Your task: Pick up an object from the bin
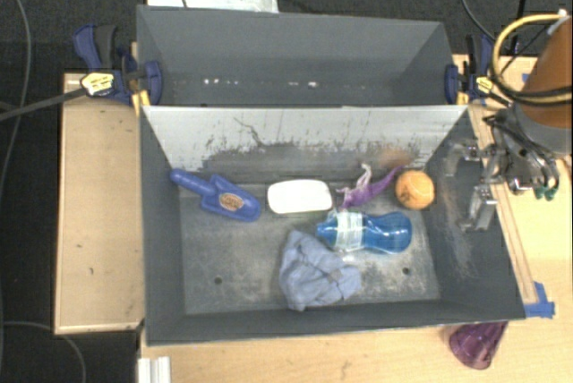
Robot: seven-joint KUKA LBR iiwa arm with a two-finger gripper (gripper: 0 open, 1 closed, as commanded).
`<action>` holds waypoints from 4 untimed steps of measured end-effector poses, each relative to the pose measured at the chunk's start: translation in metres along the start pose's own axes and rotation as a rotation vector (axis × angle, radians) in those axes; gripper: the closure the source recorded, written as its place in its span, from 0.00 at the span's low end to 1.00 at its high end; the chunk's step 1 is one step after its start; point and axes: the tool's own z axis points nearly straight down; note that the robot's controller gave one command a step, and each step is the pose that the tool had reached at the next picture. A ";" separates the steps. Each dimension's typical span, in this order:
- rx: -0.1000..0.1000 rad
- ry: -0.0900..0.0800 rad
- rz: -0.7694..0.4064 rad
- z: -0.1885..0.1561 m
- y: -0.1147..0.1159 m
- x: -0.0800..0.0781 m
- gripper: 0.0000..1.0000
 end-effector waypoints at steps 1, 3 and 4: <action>0.002 -0.008 -0.003 -0.005 0.001 -0.001 0.00; 0.003 -0.010 0.039 0.068 0.061 -0.005 0.00; 0.001 -0.018 -0.090 0.123 0.075 -0.003 0.00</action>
Offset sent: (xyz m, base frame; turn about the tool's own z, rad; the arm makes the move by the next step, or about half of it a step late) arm 0.0022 0.0450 -0.1074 0.1639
